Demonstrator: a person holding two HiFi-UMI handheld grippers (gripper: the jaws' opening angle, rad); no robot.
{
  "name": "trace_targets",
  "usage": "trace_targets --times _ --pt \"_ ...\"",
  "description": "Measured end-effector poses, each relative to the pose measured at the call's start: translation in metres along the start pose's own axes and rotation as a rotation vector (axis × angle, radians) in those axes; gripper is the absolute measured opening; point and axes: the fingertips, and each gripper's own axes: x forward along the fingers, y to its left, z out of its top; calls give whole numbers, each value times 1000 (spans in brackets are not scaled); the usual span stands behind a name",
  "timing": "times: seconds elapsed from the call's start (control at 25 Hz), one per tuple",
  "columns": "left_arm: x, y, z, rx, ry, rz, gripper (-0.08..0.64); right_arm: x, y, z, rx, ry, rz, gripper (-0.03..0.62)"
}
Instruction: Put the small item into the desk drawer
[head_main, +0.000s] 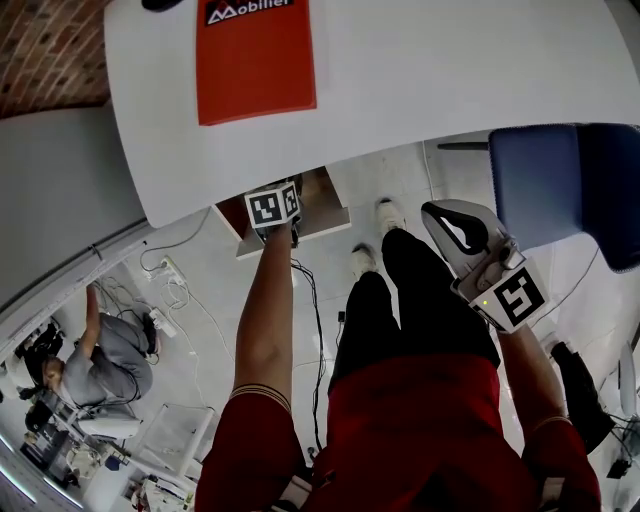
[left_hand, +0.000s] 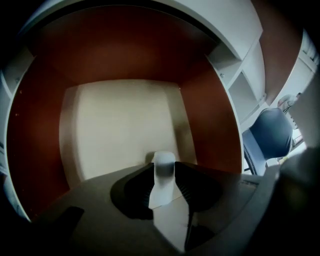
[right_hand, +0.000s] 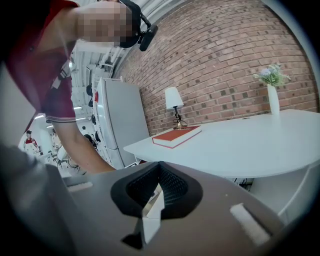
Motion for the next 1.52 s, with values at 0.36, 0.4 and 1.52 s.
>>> trace_targets --times 0.36,0.4,1.52 --pt "-4 0 1 26 -17 0 163 10 4 0 -4 0 25 12" --pt "-7 -1 2 31 -27 -2 163 11 6 1 -5 -3 27 12" --pt "-278 -120 36 342 -651 -155 2 17 117 45 -80 -81 116 12"
